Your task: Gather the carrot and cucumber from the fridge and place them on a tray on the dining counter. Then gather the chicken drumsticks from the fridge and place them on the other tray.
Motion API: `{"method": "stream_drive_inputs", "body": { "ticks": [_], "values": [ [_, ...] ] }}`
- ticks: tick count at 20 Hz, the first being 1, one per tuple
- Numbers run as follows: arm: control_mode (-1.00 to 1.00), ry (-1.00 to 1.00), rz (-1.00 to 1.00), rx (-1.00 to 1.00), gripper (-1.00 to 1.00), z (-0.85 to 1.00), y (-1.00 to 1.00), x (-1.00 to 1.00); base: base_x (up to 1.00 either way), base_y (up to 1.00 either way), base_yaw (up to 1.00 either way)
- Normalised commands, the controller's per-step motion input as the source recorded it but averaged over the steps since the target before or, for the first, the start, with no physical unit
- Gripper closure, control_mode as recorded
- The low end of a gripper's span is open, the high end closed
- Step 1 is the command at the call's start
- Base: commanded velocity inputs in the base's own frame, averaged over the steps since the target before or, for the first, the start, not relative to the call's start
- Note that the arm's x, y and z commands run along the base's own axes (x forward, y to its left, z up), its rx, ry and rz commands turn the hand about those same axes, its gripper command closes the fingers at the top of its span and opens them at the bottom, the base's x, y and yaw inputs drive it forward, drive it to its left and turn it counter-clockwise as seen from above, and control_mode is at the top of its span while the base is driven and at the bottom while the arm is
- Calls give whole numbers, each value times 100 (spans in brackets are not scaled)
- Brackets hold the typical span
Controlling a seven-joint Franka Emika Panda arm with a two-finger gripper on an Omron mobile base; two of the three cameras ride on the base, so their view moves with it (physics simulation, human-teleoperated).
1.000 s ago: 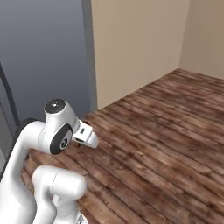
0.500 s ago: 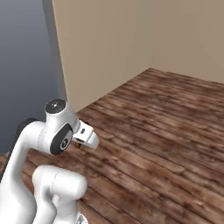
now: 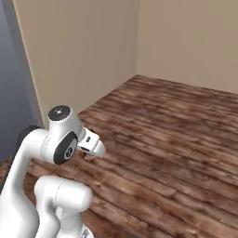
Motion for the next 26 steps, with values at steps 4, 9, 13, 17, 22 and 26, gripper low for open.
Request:
{"method": "stream_drive_inputs", "body": {
  "ticks": [4, 9, 13, 17, 22, 26],
  "values": [
    [100, 0, 0, 0, 100, 0, 0, 0, 78, -19, -29],
    [100, 0, 0, 0, 100, 0, 0, 0, 83, -10, -33],
    [100, 0, 0, 0, 100, 0, 0, 0, 86, -2, -33],
    [100, 0, 0, 0, 100, 0, 0, 0, 90, 0, -32],
    [100, 0, 0, 0, 100, 0, 0, 0, 88, 0, -32],
    [100, 0, 0, 0, 100, 0, 0, 0, 92, 4, -32]
  ]
}}
